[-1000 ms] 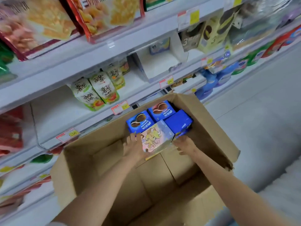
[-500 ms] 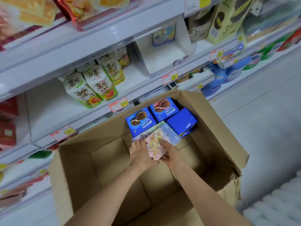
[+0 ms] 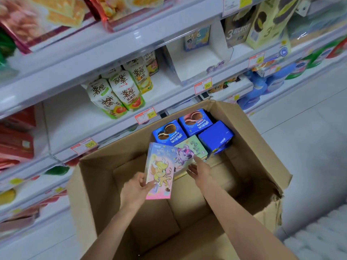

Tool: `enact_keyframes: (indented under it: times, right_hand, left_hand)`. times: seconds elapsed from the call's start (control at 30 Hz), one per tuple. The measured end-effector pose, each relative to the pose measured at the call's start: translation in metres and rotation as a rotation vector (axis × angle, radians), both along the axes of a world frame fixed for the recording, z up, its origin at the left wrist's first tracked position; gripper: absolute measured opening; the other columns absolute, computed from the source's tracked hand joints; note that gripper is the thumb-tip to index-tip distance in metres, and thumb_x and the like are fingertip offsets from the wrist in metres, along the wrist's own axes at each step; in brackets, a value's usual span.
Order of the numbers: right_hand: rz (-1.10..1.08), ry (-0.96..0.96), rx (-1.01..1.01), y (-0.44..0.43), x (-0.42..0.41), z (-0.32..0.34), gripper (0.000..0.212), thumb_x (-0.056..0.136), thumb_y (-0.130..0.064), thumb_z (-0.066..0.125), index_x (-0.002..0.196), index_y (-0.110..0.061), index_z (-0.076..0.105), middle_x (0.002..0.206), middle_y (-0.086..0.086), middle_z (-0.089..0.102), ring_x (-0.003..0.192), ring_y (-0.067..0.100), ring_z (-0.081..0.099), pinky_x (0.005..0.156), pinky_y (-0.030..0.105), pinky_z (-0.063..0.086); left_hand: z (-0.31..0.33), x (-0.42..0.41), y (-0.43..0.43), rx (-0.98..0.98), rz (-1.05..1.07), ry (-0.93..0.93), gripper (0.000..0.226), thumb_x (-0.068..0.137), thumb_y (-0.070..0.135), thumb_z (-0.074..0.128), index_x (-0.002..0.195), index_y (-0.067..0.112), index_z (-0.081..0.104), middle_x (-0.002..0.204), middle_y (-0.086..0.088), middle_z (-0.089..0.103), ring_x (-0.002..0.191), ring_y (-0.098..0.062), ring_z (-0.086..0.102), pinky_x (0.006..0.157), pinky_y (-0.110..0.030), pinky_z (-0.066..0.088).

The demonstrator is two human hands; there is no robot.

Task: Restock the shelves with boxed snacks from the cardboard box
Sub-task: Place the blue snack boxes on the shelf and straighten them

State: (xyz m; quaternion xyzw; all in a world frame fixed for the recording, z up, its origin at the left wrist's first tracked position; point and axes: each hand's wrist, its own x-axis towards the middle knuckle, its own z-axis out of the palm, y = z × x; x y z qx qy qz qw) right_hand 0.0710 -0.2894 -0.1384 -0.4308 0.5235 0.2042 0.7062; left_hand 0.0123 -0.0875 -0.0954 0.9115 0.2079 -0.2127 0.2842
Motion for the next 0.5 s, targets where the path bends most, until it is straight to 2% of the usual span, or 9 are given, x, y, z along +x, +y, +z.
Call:
enact_keyframes:
  times: [0.13, 0.23, 0.3, 0.4, 0.47, 0.5]
  right_hand:
    - [-0.138, 0.063, -0.011, 0.016, 0.007, -0.009, 0.020, 0.089, -0.011, 0.059, 0.106, -0.004, 0.053, 0.076, 0.009, 0.055, 0.063, 0.018, 0.052, 0.055, 0.026, 0.045]
    - [-0.187, 0.057, -0.030, 0.023, 0.008, -0.014, 0.029, 0.085, -0.014, 0.065, 0.110, -0.007, 0.051, 0.092, 0.012, 0.061, 0.078, 0.024, 0.059, 0.065, 0.032, 0.045]
    - [-0.172, 0.055, -0.056, 0.026, 0.008, -0.015, 0.031, 0.084, -0.016, 0.068, 0.107, -0.006, 0.051, 0.099, 0.013, 0.061, 0.086, 0.026, 0.059, 0.068, 0.033, 0.046]
    - [-0.111, 0.016, -0.103, 0.027, 0.007, -0.014, 0.031, 0.086, -0.022, 0.067, 0.105, -0.001, 0.055, 0.099, 0.014, 0.063, 0.092, 0.029, 0.062, 0.061, 0.032, 0.048]
    - [-0.073, -0.046, -0.184, 0.025, 0.000, -0.005, 0.028, 0.086, -0.025, 0.068, 0.103, -0.005, 0.058, 0.101, 0.014, 0.065, 0.095, 0.032, 0.064, 0.059, 0.032, 0.051]
    - [-0.051, -0.097, -0.235, 0.023, -0.006, 0.001, 0.024, 0.085, -0.026, 0.069, 0.099, -0.009, 0.060, 0.101, 0.013, 0.067, 0.095, 0.032, 0.065, 0.063, 0.036, 0.054]
  left_hand:
    - [0.003, -0.007, 0.011, 0.017, 0.118, -0.081, 0.032, 0.080, 0.037, 0.071, 0.085, 0.010, 0.054, 0.076, -0.001, 0.066, 0.072, -0.021, 0.064, 0.065, -0.040, 0.052]
    - [0.008, -0.013, 0.019, -0.020, 0.188, -0.124, 0.031, 0.080, 0.035, 0.071, 0.084, 0.009, 0.055, 0.076, 0.001, 0.067, 0.073, -0.019, 0.065, 0.064, -0.041, 0.053]
    - [0.012, -0.017, 0.022, -0.047, 0.212, -0.149, 0.030, 0.081, 0.033, 0.071, 0.085, 0.007, 0.056, 0.076, 0.000, 0.067, 0.073, -0.019, 0.066, 0.065, -0.041, 0.052]
    - [0.024, -0.016, 0.023, -0.110, 0.220, -0.203, 0.029, 0.082, 0.031, 0.069, 0.088, 0.005, 0.058, 0.076, -0.002, 0.068, 0.075, -0.020, 0.067, 0.068, -0.044, 0.052]
    - [0.031, -0.010, 0.021, -0.149, 0.197, -0.232, 0.028, 0.083, 0.034, 0.067, 0.090, 0.007, 0.061, 0.078, -0.002, 0.069, 0.076, -0.019, 0.067, 0.070, -0.047, 0.053]
    - [0.036, -0.006, 0.019, -0.164, 0.182, -0.245, 0.029, 0.083, 0.038, 0.067, 0.091, 0.011, 0.062, 0.079, -0.001, 0.069, 0.077, -0.019, 0.067, 0.071, -0.047, 0.053]
